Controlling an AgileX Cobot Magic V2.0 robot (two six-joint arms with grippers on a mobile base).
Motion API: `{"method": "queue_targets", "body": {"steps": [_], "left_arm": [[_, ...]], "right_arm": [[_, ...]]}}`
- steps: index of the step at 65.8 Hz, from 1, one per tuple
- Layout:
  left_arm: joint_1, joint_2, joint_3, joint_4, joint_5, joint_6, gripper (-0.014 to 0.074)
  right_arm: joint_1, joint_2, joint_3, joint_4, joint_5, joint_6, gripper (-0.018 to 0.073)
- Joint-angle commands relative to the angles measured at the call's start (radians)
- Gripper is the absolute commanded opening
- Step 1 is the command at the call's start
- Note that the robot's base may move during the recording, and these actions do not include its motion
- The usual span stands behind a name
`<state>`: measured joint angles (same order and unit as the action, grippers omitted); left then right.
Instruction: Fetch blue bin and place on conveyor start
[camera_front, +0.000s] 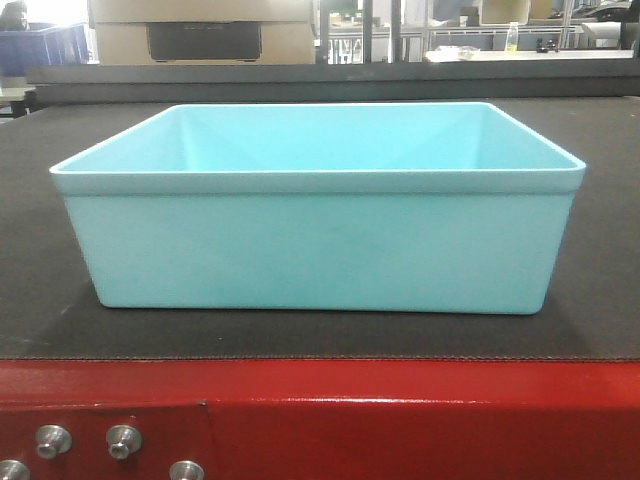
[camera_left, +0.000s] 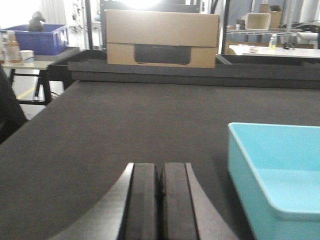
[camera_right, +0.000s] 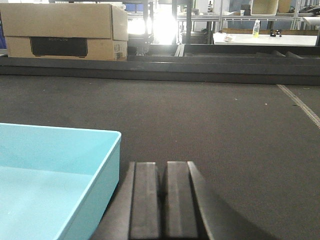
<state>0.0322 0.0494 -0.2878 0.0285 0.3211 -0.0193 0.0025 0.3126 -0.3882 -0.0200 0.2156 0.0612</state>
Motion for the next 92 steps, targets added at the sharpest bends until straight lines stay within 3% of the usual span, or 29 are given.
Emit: {"method": "queue_targets", "body": {"steps": [1,15,19,77,92], "left_arm": [[0.045,-0.044,0.095,-0.036,-0.11,0.046,-0.0111],[0.073,-0.049,0.288,-0.038,-0.363,0.046,-0.0111],[0.073,-0.049,0.288,-0.038,-0.286,0.046,-0.0111],[0.073,-0.049,0.288,-0.038,-0.285,0.046,-0.0111],[0.073,-0.049,0.288,-0.038,-0.285,0.046,-0.0111]], "right_arm": [[-0.007,-0.008,0.0,-0.01,-0.022,-0.005,-0.0162],[-0.007,-0.008,0.0,-0.01,-0.021,-0.005,-0.0162],[-0.007,-0.008,0.0,-0.01,-0.021,-0.005,-0.0162],[-0.007,-0.008,0.0,-0.021,-0.021,-0.005,-0.0162],[-0.106,-0.031,0.052,0.011,-0.047,-0.023,-0.0162]]}}
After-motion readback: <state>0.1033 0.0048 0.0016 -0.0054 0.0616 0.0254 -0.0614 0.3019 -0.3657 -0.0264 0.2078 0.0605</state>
